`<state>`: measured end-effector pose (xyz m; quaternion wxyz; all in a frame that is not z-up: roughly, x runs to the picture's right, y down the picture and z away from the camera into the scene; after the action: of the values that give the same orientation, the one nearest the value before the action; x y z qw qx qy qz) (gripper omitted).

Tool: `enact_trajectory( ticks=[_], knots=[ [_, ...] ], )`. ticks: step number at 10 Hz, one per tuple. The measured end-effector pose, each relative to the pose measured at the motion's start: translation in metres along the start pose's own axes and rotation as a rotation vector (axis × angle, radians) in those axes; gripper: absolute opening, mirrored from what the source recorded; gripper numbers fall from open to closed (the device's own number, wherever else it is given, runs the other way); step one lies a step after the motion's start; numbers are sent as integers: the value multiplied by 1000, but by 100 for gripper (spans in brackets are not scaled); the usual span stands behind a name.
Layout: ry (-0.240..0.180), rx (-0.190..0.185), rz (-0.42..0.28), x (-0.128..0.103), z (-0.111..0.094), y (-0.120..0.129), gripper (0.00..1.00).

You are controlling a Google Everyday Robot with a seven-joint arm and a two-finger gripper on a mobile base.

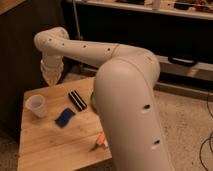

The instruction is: Pick up the ceramic cup

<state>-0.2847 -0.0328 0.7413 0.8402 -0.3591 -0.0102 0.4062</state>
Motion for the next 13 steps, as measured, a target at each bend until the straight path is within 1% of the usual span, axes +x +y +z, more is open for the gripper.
enact_trajectory(
  ticks=[1, 2, 3, 4, 5, 7, 10, 13],
  knots=[
    [36, -27, -16, -1, 19, 4, 49],
    [59, -72, -29, -2, 32, 6, 57],
    [63, -256, -79, 4, 50, 6, 77],
    [55, -298, -96, 7, 50, 8, 80],
    [37, -320, -115, 8, 47, 14, 80],
    [17, -323, -128, 10, 46, 21, 80],
    [5, -292, -118, 13, 51, 27, 80],
    [8, -258, -99, 3, 66, 34, 80]
  ],
)
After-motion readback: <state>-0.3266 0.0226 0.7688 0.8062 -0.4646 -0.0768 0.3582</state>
